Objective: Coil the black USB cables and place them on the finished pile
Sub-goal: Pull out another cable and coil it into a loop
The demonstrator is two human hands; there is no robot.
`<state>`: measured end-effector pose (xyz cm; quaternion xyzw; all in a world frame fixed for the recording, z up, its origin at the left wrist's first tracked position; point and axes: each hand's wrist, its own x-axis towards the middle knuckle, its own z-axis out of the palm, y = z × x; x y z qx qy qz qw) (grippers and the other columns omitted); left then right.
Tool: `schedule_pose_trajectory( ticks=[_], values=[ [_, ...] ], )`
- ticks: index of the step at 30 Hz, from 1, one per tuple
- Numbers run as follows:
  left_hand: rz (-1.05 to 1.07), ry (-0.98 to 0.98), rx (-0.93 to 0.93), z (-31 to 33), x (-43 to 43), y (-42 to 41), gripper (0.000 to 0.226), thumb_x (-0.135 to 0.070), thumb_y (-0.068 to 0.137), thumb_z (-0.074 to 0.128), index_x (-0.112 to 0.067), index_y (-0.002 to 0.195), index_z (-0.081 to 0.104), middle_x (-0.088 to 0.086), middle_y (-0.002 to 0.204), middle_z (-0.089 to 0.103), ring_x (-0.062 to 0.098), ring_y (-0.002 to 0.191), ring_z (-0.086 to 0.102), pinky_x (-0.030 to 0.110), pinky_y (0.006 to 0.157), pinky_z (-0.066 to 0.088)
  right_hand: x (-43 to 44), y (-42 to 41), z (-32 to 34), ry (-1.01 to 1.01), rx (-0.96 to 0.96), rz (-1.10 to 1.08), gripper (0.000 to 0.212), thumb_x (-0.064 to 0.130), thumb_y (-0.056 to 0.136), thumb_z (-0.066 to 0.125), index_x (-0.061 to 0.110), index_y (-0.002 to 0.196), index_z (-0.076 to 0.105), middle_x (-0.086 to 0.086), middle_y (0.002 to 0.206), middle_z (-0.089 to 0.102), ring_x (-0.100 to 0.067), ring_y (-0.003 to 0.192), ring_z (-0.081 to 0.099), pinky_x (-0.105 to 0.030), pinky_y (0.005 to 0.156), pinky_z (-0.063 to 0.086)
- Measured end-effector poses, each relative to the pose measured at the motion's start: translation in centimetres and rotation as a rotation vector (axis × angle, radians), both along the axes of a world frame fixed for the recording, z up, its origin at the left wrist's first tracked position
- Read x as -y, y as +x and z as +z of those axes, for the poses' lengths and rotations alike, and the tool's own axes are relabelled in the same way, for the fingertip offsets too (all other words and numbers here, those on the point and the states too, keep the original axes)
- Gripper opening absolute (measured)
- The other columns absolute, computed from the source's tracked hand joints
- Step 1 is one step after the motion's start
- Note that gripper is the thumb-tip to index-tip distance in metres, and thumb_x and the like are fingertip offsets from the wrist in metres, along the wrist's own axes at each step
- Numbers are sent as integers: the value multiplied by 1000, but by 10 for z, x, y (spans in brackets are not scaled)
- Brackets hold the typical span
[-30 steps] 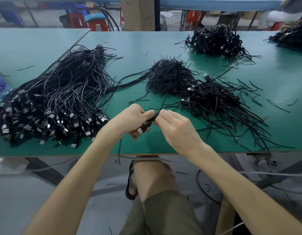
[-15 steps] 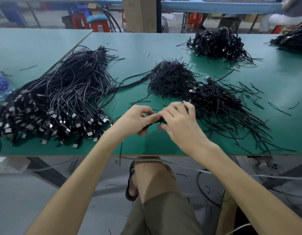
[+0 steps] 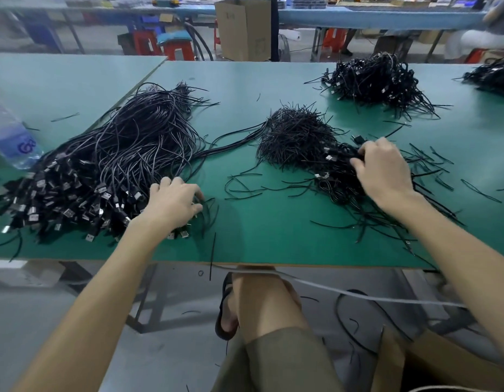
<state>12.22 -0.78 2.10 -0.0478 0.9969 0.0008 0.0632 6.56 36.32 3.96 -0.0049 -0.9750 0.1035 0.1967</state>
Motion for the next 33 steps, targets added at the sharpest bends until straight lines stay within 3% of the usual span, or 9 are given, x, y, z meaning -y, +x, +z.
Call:
schedule_pose_trajectory(
  ticks=[7,13,16,19,24,26,29,31,33],
  values=[
    [-153,40,-39,4,14,-3,38,-46,82,80,-30,114,68,-3,105,50,25,115,46,42,96,29,5,-14,-14,80,-28,-124,38,28,104,53,-4,124,50,-25,128,46,-41,117,44,-50,97,43],
    [-238,166,-372,-20,3,7,37,-57,88,59,-21,91,67,-2,109,51,21,112,40,41,105,22,19,-1,-29,174,-156,-27,47,18,96,64,0,134,44,-23,137,40,-40,127,36,-52,106,28],
    [-323,441,-418,-15,-18,14,37,-54,95,51,-20,84,59,-8,89,63,5,83,52,34,94,40,40,13,-34,184,-190,143,52,11,91,67,4,138,45,-18,139,42,-36,129,37,-50,108,29],
    [-310,793,-327,1,-54,25,34,-51,99,50,-23,81,52,-10,63,59,4,51,43,27,55,36,74,31,-34,31,-100,357,56,23,91,70,12,141,48,-6,140,48,-27,131,39,-42,108,29],
    [-505,1302,-259,37,-127,60,30,-39,103,54,-16,83,56,-17,63,46,-2,58,40,16,60,34,126,79,-25,-375,344,647,43,2,96,62,-5,138,52,-22,140,54,-36,133,47,-5,95,31],
    [-572,1308,-230,44,-141,68,21,-26,102,49,-15,85,55,-15,68,44,-1,61,39,20,63,32,139,100,-24,-496,372,791,42,13,106,49,-4,144,44,-19,146,47,-22,139,43,-7,100,31],
    [-594,1329,-201,51,-137,69,14,-10,104,51,-7,96,61,-19,74,55,-7,66,50,10,68,36,140,109,-27,-762,161,842,91,62,96,48,-18,138,36,-31,132,45,-25,127,47,-32,106,39],
    [-572,1294,-197,53,-130,70,19,-8,106,50,-6,94,65,-20,70,57,-6,65,52,10,68,38,131,106,-31,-735,102,762,59,33,105,48,-23,122,41,-36,110,47,-37,105,49,-51,95,40],
    [-545,1286,-198,54,-123,71,35,-13,109,42,-3,87,67,-10,61,50,8,58,45,23,64,38,117,98,-37,-628,160,649,18,-8,101,38,-13,105,55,-15,90,56,-29,92,51,-45,89,43]
  ],
)
